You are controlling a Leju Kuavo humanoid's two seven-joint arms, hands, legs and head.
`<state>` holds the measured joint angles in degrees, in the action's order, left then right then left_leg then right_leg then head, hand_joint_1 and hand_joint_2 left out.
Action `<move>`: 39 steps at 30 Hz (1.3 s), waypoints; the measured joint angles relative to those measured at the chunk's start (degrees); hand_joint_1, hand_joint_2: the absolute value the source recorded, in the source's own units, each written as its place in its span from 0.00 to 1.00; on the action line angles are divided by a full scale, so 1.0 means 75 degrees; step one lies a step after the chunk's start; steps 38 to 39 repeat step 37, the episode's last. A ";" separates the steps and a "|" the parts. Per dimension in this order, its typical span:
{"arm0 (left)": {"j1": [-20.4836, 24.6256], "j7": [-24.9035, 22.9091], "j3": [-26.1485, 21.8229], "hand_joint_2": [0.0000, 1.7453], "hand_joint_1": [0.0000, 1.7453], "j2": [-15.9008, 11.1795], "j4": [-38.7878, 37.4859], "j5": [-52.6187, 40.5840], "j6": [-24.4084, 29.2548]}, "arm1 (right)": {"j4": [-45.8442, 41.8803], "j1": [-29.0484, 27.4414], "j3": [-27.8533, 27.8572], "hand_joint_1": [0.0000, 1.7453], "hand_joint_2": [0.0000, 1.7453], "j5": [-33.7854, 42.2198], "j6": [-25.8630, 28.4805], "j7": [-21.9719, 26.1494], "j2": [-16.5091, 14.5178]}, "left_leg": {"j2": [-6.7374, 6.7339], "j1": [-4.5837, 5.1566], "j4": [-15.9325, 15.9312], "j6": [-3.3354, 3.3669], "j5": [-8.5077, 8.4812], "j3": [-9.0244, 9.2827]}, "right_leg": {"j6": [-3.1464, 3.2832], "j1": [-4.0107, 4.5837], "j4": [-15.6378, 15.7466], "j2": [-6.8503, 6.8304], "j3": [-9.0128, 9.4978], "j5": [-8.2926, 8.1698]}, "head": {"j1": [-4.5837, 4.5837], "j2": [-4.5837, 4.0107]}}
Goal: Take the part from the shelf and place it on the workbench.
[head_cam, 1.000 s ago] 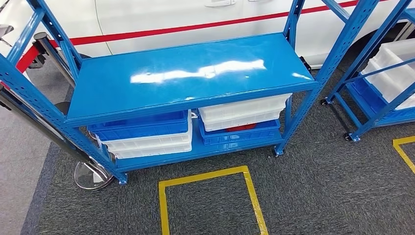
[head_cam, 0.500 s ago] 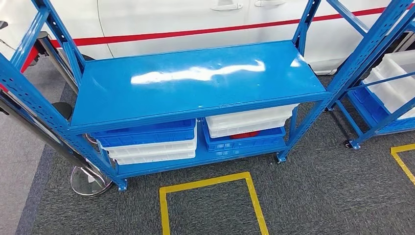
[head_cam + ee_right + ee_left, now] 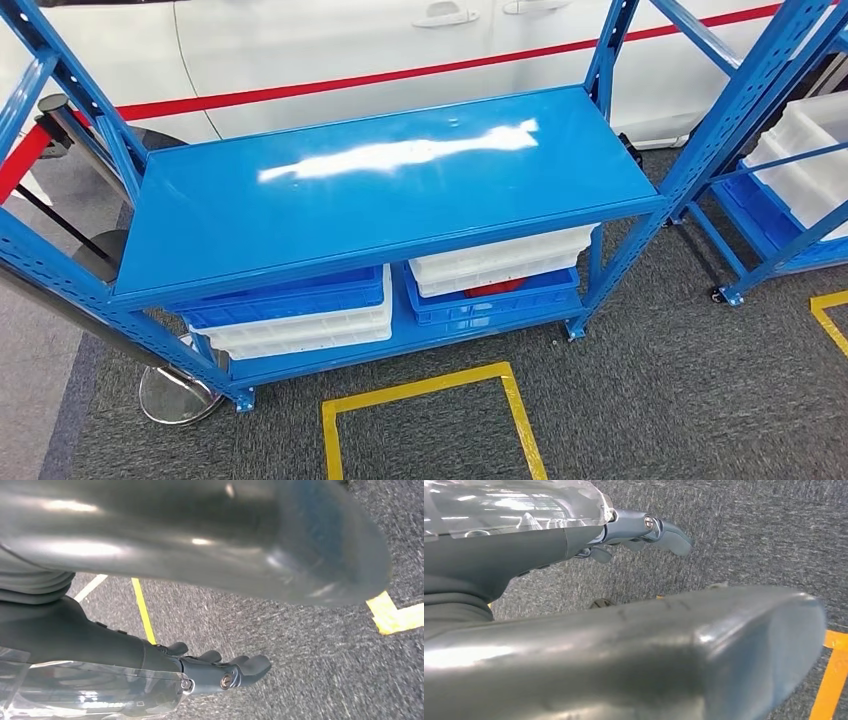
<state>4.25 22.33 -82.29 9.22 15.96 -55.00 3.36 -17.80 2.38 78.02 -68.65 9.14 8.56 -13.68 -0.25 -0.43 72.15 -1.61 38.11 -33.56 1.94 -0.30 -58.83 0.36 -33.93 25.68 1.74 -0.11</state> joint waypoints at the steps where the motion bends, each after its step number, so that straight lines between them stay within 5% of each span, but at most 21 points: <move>1: -0.0006 -0.0002 0.0005 0.00 0.00 0.0000 0.0000 -0.0023 0.0009 | 0.0001 -0.0001 0.0001 0.00 0.00 -0.0012 0.0000 -0.0001 -0.0001 | 0.0000 -0.0014 -0.0204 -0.0006 -0.0218 -0.0001 | -0.0011 -0.0001 -0.0004 0.0011 0.0032 0.0021 | 0.0001 0.0000; 3: -0.0012 -0.0006 0.0016 0.00 0.00 0.0000 0.0000 -0.0072 0.0034 | 0.0001 0.0000 0.0001 0.00 0.00 -0.0034 0.0000 -0.0001 -0.0002 | 0.0000 -0.0021 -0.1151 0.0040 -0.0903 0.0271 | -0.0044 -0.0002 -0.0009 0.0029 0.0104 0.0061 | 0.0001 0.0000; 6: -0.0002 -0.0028 0.0022 0.00 0.00 -0.0002 0.0001 -0.0102 0.0074 | 0.0001 0.0010 0.0002 0.00 0.00 -0.0065 0.0000 -0.0005 -0.0005 | 0.0001 0.0052 -0.1877 0.0174 -0.1136 0.0444 | -0.0150 -0.0005 -0.0005 0.0037 0.0145 0.0089 | -0.0001 0.0000; 10: -0.0014 -0.0092 0.0025 0.00 0.00 0.0001 0.0006 -0.0104 0.0133 | -0.0001 0.0023 0.0015 0.00 1.00 -0.0065 0.0009 -0.0023 -0.0004 | -0.0016 0.0015 -0.2032 0.0392 -0.1429 0.0493 | -0.0336 0.0010 -0.0153 0.0029 0.0113 0.0249 | -0.0015 0.0000; 14: 0.0000 -0.0135 0.0025 0.00 0.00 0.0009 0.0008 -0.0104 0.0179 | 0.0001 0.0025 0.0022 0.00 1.00 -0.0060 0.0031 -0.0112 -0.0003 | -0.0051 -0.0009 -0.2095 0.0483 -0.1514 0.0482 | -0.0471 -0.0052 -0.1831 0.0004 -0.0663 0.1169 | -0.0041 0.0000; 18: 0.0000 -0.0182 0.0025 0.00 0.00 0.0009 0.0007 -0.0106 0.0212 | 0.0001 0.0025 0.0023 0.00 1.00 -0.0071 0.0044 -0.0196 -0.0003 | -0.0057 -0.0007 -0.2081 0.0495 -0.1505 0.0473 | -0.0544 -0.0099 -0.2296 0.0000 -0.0888 0.1268 | -0.0039 0.0000; 19: 0.0000 -0.0206 0.0025 0.00 0.00 0.0009 0.0007 -0.0110 0.0233 | 0.0001 0.0025 0.0025 0.00 0.75 -0.0071 0.0050 -0.0211 -0.0003 | -0.0054 -0.0013 -0.2072 0.0491 -0.1497 0.0476 | -0.0572 -0.0126 -0.2149 -0.0004 -0.0817 0.1147 | -0.0040 0.0000; 21: 0.0007 -0.0360 0.0025 0.00 0.00 -0.0001 0.0013 -0.0139 0.0364 | 0.0008 0.0046 0.0055 0.00 0.25 -0.0046 0.0055 -0.0237 -0.0007 | -0.0034 -0.0004 -0.1925 0.0392 -0.1379 0.0445 | -0.0648 -0.0228 -0.1035 -0.0004 -0.0276 0.0639 | -0.0036 0.0000; 22: 0.0015 -0.0438 0.0025 0.25 0.00 -0.0007 0.0019 -0.0158 0.0436 | 0.0014 0.0060 0.0071 0.00 0.00 -0.0035 0.0055 -0.0248 -0.0012 | -0.0024 0.0004 -0.1849 0.0338 -0.1312 0.0431 | -0.0663 -0.0273 -0.0481 0.0002 -0.0011 0.0380 | -0.0030 0.0000; 23: 0.0024 -0.0498 0.0026 0.50 0.00 -0.0013 0.0026 -0.0174 0.0496 | 0.0020 0.0075 0.0085 0.00 0.00 -0.0026 0.0048 -0.0248 -0.0016 | -0.0017 0.0014 -0.1787 0.0283 -0.1259 0.0416 | -0.0645 -0.0290 -0.0071 0.0010 0.0187 0.0235 | -0.0023 0.0000; 25: 0.0036 -0.0528 0.0028 1.00 0.00 -0.0015 0.0034 -0.0184 0.0543 | 0.0024 0.0083 0.0098 0.00 0.00 -0.0036 0.0036 -0.0249 -0.0019 | -0.0015 0.0009 -0.1802 0.0259 -0.1258 0.0428 | -0.0586 -0.0271 -0.0071 0.0020 0.0181 0.0216 | -0.0015 0.0000; 29: 0.0043 -0.0586 0.0028 1.00 0.00 -0.0015 0.0035 -0.0187 0.0608 | 0.0024 0.0084 0.0132 0.00 1.00 -0.0067 0.0015 -0.0253 -0.0015 | -0.0014 -0.0011 -0.1870 0.0208 -0.1287 0.0457 | -0.0532 -0.0238 -0.0072 0.0020 0.0181 0.0230 | -0.0015 0.0000; 39: -0.0006 -0.0771 0.0524 1.00 0.00 -0.0028 0.0051 0.0077 0.0677 | 0.0022 0.0057 -0.0218 0.00 1.00 0.0170 0.0091 -0.0560 0.0049 | -0.0014 -0.0016 -0.1889 0.0180 -0.1291 0.0461 | -0.0517 -0.0211 -0.0074 0.0019 0.0186 0.0237 | -0.0016 0.0000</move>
